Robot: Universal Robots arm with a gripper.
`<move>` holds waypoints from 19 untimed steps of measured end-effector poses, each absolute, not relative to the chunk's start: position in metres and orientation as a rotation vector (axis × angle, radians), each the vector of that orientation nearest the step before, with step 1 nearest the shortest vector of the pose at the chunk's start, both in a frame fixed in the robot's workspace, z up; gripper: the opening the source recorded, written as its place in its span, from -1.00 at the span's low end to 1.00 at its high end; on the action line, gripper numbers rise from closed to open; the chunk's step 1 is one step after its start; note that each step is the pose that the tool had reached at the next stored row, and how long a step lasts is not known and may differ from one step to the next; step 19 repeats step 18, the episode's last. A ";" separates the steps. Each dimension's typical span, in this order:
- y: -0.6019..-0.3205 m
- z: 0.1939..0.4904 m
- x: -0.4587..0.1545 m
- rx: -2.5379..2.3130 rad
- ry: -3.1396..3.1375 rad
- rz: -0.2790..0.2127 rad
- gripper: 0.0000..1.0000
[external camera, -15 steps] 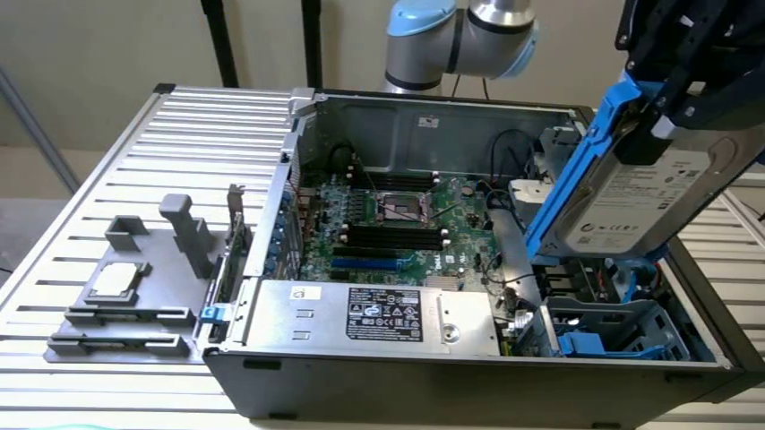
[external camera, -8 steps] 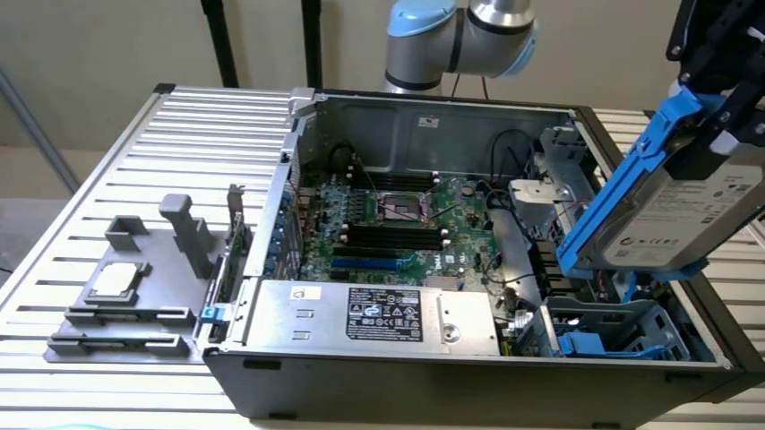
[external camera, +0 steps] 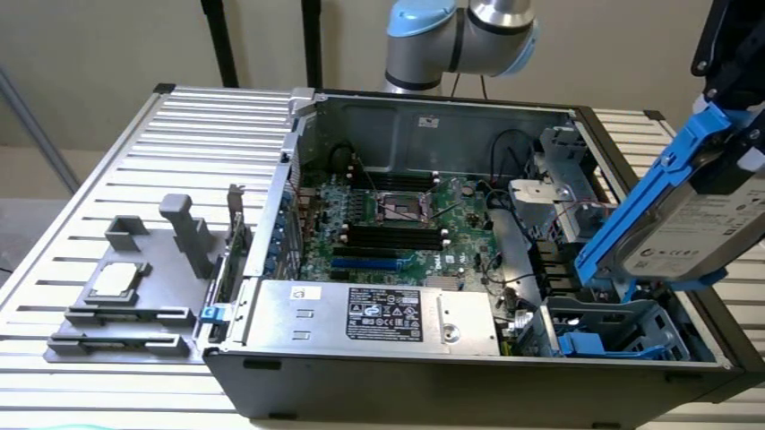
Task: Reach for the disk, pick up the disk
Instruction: 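Pick up the disk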
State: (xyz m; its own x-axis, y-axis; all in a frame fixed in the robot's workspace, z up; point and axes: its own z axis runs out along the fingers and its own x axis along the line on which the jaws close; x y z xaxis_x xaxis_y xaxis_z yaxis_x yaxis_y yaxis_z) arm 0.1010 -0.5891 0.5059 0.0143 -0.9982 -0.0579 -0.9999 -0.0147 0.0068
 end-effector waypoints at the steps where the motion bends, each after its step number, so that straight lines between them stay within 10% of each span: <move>1: -0.589 0.505 0.102 -2.210 2.180 0.071 -0.35; 19: -0.589 0.501 0.107 -2.210 2.181 0.071 -0.35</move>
